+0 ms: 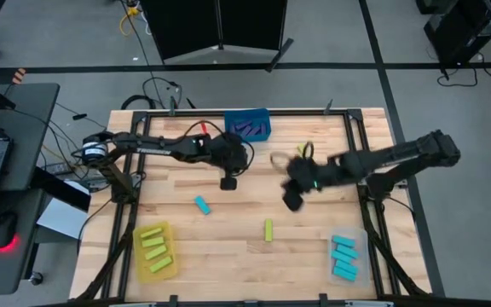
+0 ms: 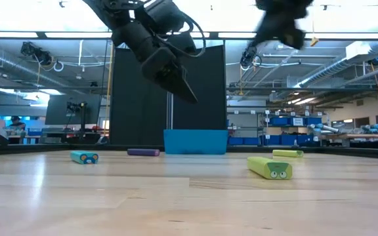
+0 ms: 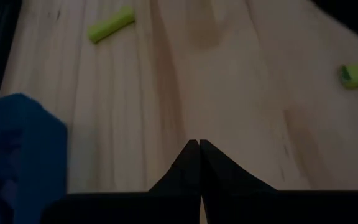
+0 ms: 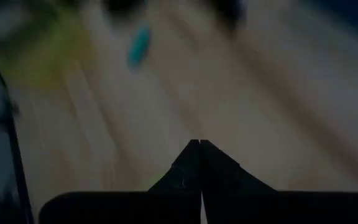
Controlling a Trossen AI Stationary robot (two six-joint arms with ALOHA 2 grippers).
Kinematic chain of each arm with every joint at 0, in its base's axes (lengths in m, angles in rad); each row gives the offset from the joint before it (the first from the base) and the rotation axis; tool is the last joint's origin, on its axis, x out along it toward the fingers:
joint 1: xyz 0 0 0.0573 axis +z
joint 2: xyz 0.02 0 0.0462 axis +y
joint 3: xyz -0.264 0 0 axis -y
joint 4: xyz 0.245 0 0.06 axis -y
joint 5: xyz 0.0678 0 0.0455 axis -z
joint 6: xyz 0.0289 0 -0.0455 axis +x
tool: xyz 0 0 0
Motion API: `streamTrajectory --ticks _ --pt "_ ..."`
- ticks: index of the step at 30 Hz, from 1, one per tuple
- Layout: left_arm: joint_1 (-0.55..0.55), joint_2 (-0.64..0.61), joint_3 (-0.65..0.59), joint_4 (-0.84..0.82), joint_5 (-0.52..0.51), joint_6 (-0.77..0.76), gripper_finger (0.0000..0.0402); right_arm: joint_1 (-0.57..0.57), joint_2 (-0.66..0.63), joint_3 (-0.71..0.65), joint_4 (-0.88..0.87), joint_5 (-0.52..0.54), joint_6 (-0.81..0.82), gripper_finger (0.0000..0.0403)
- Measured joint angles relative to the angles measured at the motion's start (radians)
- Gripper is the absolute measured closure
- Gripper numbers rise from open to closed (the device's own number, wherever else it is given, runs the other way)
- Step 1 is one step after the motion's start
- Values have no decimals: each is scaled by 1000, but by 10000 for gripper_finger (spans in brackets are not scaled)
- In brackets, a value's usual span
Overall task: Sort blocks
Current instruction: Put the yellow green block into the yellow bin
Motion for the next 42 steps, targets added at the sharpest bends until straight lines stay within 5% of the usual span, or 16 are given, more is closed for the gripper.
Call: streamTrajectory --ticks 8,17,28,42 --pt "-41 0 0 14 1 9 401 -209 2 18 285 11 -164 398" --pt "-64 0 0 36 -22 57 401 -276 66 18 409 -73 -235 398" --pt "-27 40 0 13 -82 -47 401 -190 135 55 479 -138 -199 398" --pt "99 41 0 207 -116 -285 401 -85 135 56 486 -22 -154 398"
